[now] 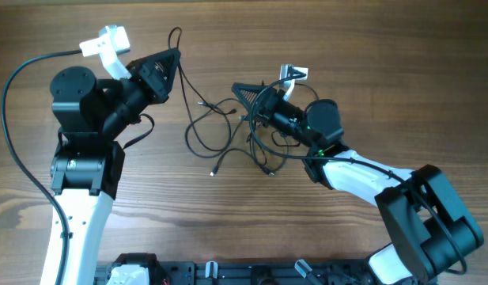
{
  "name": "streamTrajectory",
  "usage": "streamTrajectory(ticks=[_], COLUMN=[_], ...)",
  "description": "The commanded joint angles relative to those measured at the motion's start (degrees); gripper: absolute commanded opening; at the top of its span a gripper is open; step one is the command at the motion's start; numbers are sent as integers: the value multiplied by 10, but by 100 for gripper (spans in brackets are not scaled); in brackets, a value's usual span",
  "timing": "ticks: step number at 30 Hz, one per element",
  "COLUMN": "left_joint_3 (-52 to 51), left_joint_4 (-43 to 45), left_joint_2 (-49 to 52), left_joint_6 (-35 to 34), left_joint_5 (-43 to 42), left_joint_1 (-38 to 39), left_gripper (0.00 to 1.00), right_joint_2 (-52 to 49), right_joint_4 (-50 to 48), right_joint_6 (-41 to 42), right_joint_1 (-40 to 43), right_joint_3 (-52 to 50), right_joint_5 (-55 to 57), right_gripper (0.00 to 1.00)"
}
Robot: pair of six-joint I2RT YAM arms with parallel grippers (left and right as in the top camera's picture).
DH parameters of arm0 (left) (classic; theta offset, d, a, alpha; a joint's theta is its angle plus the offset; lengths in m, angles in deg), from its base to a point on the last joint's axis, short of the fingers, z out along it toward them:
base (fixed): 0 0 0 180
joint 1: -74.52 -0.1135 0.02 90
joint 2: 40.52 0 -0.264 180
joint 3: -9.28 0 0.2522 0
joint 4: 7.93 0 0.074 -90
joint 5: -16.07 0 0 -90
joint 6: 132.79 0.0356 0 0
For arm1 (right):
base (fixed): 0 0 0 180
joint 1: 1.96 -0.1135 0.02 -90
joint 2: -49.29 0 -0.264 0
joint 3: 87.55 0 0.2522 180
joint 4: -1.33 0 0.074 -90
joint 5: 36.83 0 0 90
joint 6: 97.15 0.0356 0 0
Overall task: Untangle cables
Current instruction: 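Lift the right gripper with the cable up and to the left, then carry the cable with the right gripper up and off to the right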
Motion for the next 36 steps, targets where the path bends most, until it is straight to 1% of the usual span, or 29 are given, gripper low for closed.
streamTrajectory(ticks=[1,2,4,6,8,9,10,11,12,16,18,19,22,26,28,31,36], left_joint_3=[5,5,5,5,5,5,5,5,5,5,5,5,5,5,5,5,5], left_joint_4=[0,0,0,0,0,0,-1,-3,-5,-13,-17,-19,-23,-34,-43,-55,-59], left_joint_2=[0,0,0,0,0,0,0,0,0,0,0,0,0,0,0,0,0], left_joint_6=[-5,-5,-5,-5,-5,-5,-5,-5,-5,-5,-5,-5,-5,-5,-5,-5,-5], left_joint_5=[24,29,31,31,31,31,31,31,31,31,31,31,30,30,30,30,30], left_joint_1=[-3,-8,-19,-30,-38,-41,-43,-46,-48,-48,-48,-48,-48,-48,-48,-48,-48], left_gripper=[4,5,11,11,12,15,24,29,31,45,58,61,66,71,73,75,77], right_joint_2=[4,6,11,15,17,17,17,17,17,17,17,17,17,17,18,19,23], right_joint_4=[-10,-11,-7,13,68,106,134,171,206,332,393,420,556,700,731,743,777], right_joint_6=[5,7,0,-6,-26,-38,-49,-64,-78,-129,-160,-174,-248,-326,-345,-354,-381], right_joint_1=[-1,-1,-1,-1,-1,-1,-1,-1,-1,-1,-1,-1,0,-1,-1,2,7], right_joint_3=[14,21,42,67,103,124,141,164,187,274,321,342,437,543,579,620,664], right_joint_5=[-30,-34,-49,-62,-75,-79,-83,-88,-91,-109,-115,-116,-115,-94,-80,-80,-71], right_gripper=[5,5,5,5,5,5,5,4,4,5,4,4,5,5,5,5,5])
